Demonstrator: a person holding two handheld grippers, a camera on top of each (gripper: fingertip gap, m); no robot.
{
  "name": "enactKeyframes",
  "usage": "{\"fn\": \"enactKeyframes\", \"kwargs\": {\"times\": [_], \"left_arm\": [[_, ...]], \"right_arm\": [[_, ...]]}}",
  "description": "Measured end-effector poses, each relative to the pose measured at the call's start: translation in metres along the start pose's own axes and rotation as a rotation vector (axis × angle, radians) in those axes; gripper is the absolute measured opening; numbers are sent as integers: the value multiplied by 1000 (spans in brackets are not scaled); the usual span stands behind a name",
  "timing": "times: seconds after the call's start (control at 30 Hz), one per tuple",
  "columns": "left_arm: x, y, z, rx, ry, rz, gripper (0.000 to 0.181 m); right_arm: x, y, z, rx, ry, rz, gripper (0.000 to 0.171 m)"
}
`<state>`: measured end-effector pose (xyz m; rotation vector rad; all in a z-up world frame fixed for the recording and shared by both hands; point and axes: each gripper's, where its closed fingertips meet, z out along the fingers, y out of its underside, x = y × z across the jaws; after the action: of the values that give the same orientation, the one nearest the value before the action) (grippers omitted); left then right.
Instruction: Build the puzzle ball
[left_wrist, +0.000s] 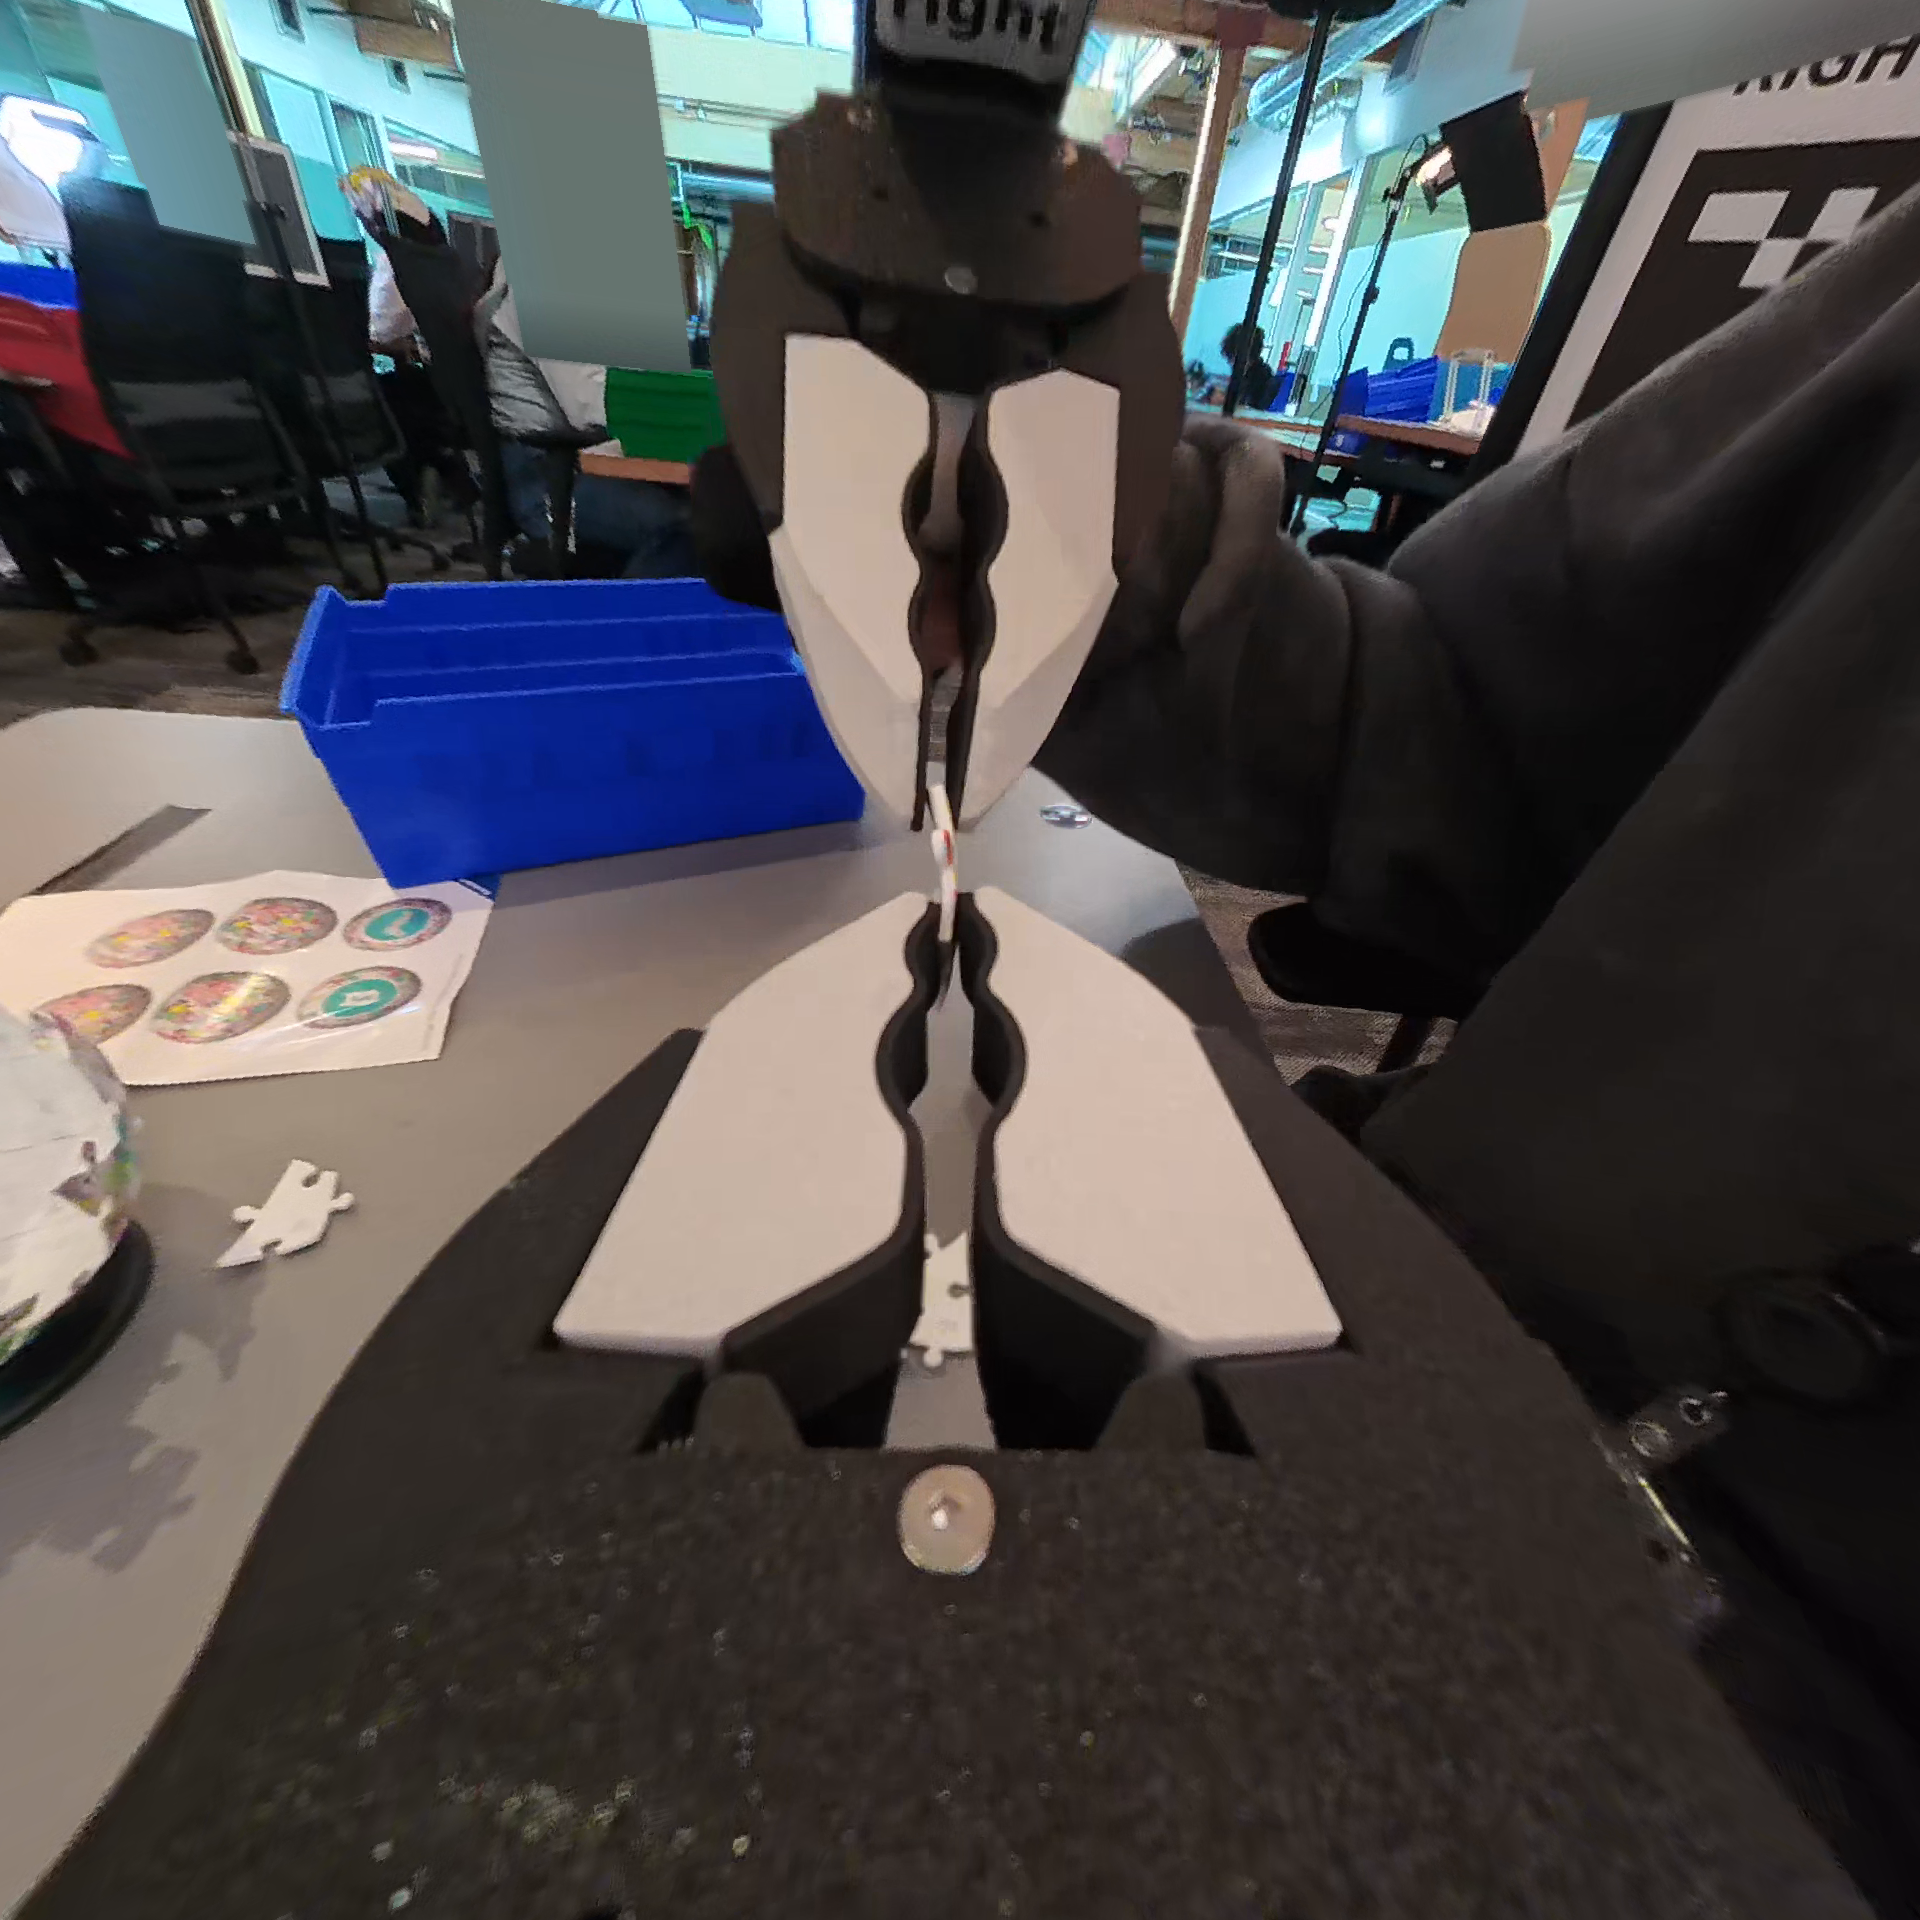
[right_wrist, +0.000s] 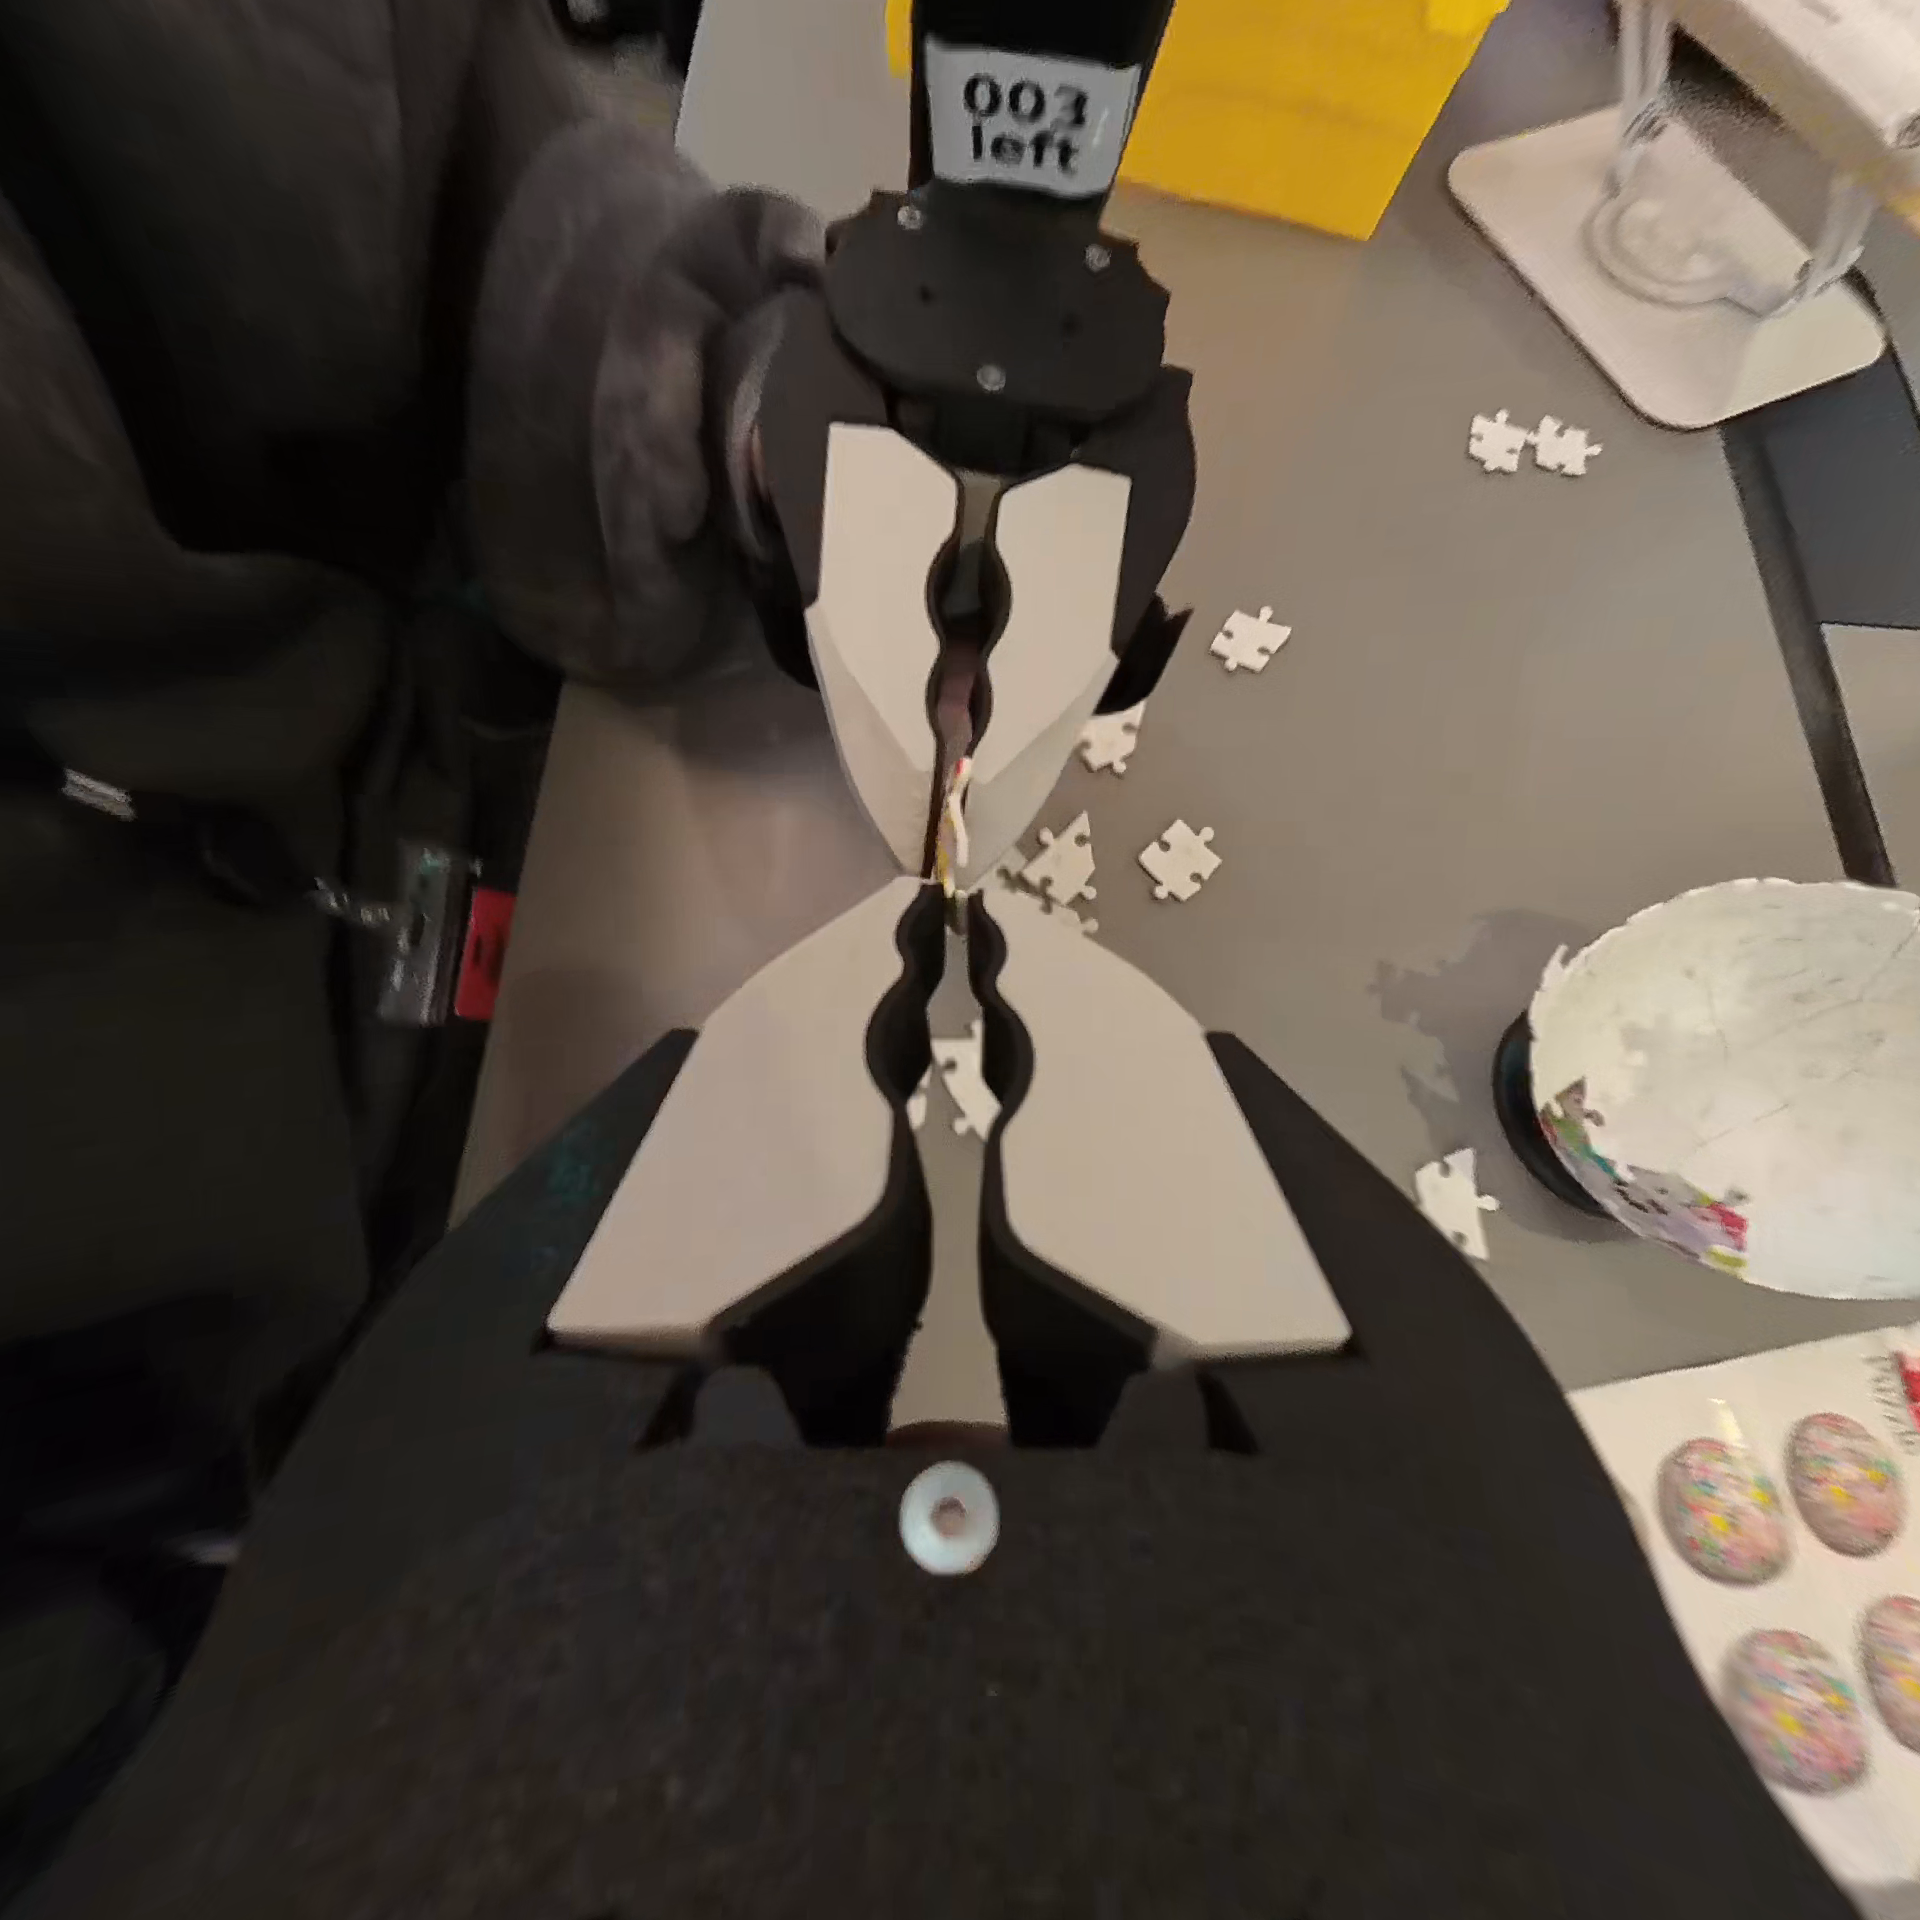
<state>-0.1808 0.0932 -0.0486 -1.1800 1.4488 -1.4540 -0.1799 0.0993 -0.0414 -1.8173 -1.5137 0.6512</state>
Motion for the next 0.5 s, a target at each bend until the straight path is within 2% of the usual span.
{"fn": "enactKeyframes", "kwargs": {"times": [0.1, 0.2, 0.27, 0.5], "left_arm": [[-6, 6, 1, -26, -19, 7, 3], [-19, 10, 1, -13, -62, -39, 7], [-35, 13, -4, -19, -110, -100, 25], [-93, 48, -38, -152, -302, -131, 25]], "right_arm": [[5, 8, 3, -161, -20, -61, 4], [17, 8, 2, -242, -29, -115, 3], [40, 10, -5, -296, 15, -132, 2], [131, 28, -30, -499, 103, 20, 3]]}}
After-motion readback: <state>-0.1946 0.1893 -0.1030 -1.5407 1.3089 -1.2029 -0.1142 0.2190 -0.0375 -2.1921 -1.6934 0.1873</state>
